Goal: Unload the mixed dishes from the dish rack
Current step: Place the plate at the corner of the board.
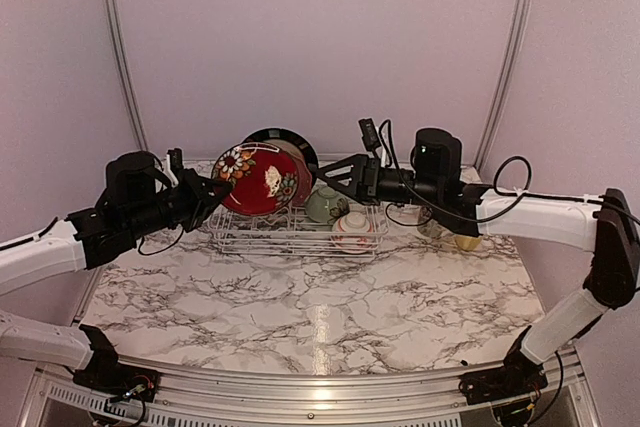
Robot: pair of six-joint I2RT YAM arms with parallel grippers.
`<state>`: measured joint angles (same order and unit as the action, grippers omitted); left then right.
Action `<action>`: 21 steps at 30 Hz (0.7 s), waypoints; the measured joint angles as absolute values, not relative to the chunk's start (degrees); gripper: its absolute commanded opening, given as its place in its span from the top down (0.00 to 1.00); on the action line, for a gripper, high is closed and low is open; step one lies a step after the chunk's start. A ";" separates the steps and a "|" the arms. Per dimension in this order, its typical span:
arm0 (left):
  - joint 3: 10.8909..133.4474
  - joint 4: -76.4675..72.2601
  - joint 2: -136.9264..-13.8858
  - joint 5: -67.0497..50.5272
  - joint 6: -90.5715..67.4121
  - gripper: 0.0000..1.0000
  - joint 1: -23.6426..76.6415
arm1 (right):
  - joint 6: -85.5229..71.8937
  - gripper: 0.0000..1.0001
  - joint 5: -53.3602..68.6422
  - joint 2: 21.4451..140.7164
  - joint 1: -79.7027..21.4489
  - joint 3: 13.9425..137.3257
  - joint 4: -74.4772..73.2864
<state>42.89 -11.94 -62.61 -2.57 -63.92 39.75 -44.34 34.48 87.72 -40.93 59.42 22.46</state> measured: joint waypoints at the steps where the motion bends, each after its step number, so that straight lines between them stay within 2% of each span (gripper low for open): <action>1: 42.72 -10.74 -61.43 -2.76 -64.14 1.00 38.26 | -43.22 0.15 33.32 86.80 -40.93 59.42 21.50; 5: 42.09 -6.92 -56.99 -4.23 -65.10 1.00 30.35 | -38.85 0.10 28.49 83.42 -40.93 59.68 17.26; 13: 31.38 -4.10 -48.27 -9.54 -69.30 1.00 5.17 | -32.34 0.02 21.02 78.28 -40.91 60.10 10.24; 21: 23.09 -4.43 -49.69 -7.62 -70.59 1.00 -2.02 | -28.16 0.02 15.84 75.66 -40.64 60.20 5.26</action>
